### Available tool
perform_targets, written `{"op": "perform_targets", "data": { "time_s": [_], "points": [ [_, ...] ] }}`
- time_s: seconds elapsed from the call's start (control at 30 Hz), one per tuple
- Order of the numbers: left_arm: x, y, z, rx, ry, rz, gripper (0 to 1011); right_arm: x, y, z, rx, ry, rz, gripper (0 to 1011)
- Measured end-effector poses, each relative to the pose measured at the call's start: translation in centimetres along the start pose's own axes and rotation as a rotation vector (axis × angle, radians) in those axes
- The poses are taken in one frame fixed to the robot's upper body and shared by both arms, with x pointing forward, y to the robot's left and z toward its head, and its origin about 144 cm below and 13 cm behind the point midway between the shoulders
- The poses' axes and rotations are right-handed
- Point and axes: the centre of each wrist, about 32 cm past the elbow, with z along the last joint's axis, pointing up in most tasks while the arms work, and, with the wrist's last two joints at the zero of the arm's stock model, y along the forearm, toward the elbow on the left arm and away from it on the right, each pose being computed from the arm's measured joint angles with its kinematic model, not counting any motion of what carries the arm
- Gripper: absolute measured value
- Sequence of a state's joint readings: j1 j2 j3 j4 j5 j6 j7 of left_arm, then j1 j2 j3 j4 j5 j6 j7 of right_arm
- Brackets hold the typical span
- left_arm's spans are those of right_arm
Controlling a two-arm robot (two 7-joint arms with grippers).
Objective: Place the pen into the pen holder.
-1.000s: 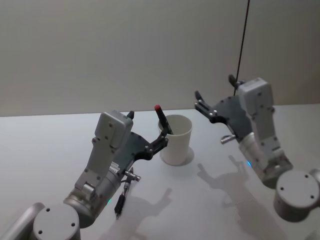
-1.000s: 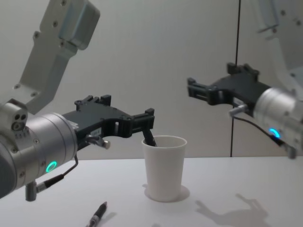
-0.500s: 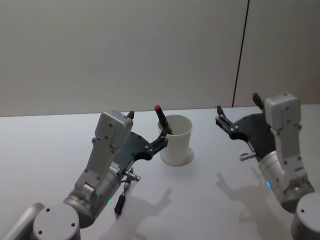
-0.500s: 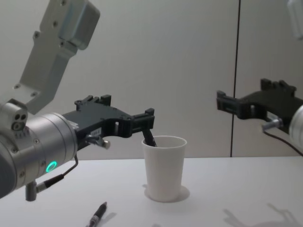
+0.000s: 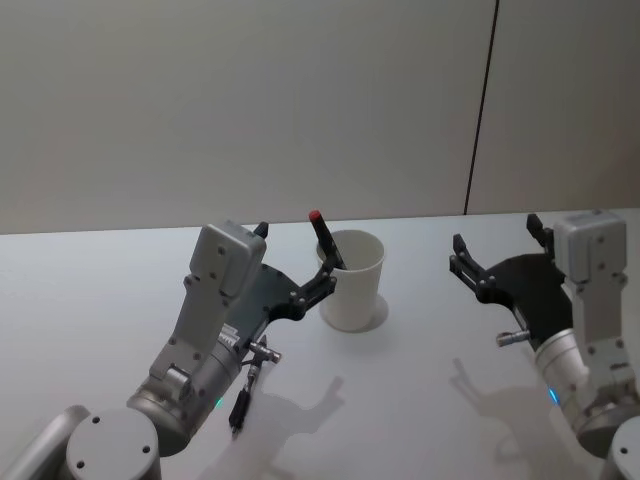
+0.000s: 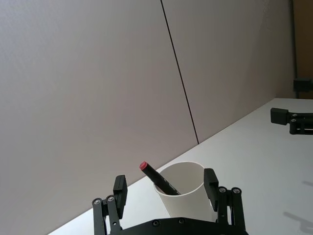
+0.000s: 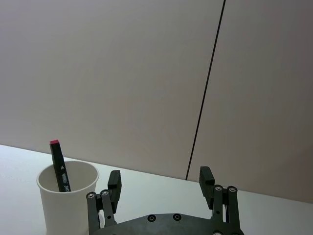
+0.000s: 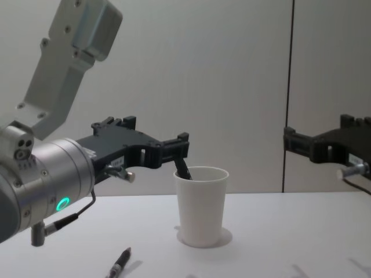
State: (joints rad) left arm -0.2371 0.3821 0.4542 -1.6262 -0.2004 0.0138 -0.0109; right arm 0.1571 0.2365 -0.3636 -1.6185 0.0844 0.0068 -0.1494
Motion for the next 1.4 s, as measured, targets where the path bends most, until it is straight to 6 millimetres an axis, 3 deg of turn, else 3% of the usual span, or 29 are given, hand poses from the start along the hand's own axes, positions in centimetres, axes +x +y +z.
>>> {"op": "perform_targets", "data": {
  "time_s": [0.4, 1.4],
  "points": [
    [0.1, -0.1, 0.0, 0.022, -0.002, 0.000, 1003, 0.0, -0.8, -0.1, -0.019, 0.011, -0.013, 1001],
    [2.3, -1.4, 0.1, 0.346, 0.081, 0.024, 1003, 0.0, -1.2, -0.2, -0.029, 0.017, -0.020, 1001]
  ]
}}
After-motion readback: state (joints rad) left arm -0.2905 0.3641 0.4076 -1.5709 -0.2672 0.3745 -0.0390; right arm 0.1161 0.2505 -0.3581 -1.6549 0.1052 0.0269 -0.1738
